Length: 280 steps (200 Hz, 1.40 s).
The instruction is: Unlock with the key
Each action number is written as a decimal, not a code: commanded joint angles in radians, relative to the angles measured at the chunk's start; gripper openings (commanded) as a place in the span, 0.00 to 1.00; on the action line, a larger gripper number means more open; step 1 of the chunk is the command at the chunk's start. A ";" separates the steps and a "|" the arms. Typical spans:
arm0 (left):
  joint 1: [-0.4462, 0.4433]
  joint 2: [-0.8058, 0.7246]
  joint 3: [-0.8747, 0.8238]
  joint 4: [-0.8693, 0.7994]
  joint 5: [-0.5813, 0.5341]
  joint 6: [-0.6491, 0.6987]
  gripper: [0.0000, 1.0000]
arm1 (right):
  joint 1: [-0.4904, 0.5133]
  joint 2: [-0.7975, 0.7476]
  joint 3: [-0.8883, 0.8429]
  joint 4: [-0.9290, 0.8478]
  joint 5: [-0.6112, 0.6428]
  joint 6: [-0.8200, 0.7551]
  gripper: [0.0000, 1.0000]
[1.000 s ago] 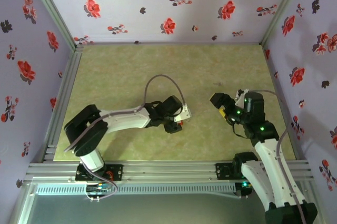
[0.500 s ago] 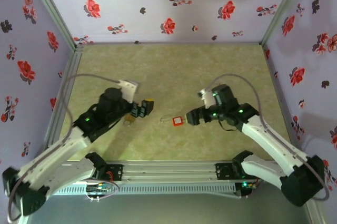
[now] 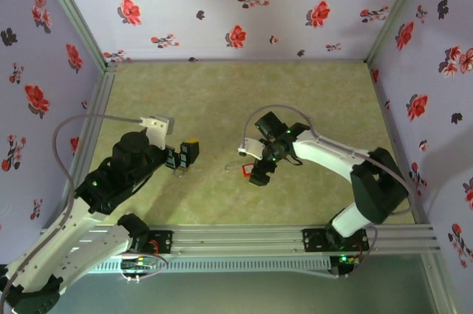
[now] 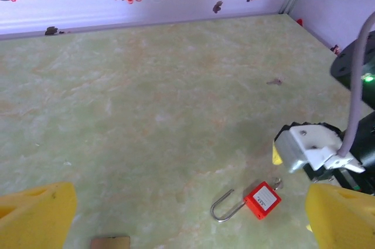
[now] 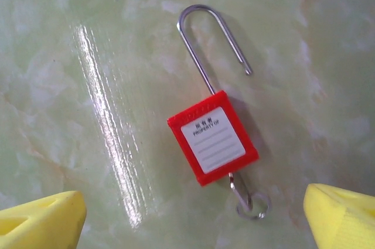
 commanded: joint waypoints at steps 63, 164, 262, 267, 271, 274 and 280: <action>0.007 -0.034 -0.002 -0.032 -0.045 0.026 1.00 | 0.050 0.163 0.056 0.058 0.065 -0.147 0.90; 0.007 -0.073 -0.025 -0.047 -0.076 0.030 1.00 | 0.083 0.217 0.062 0.091 0.125 -0.098 0.65; 0.007 -0.121 -0.033 -0.073 -0.084 0.042 1.00 | 0.108 0.264 0.109 0.053 0.161 -0.011 0.32; 0.006 -0.124 -0.033 -0.076 -0.088 0.043 1.00 | 0.109 0.265 0.112 0.052 0.164 0.005 0.30; 0.007 -0.125 -0.033 -0.077 -0.087 0.043 1.00 | 0.111 0.267 0.116 0.049 0.168 0.020 0.29; 0.007 -0.127 -0.032 -0.078 -0.087 0.045 1.00 | 0.113 0.269 0.119 0.048 0.171 0.030 0.28; 0.007 -0.130 -0.030 -0.082 -0.087 0.047 1.00 | 0.115 0.271 0.121 0.047 0.178 0.057 0.27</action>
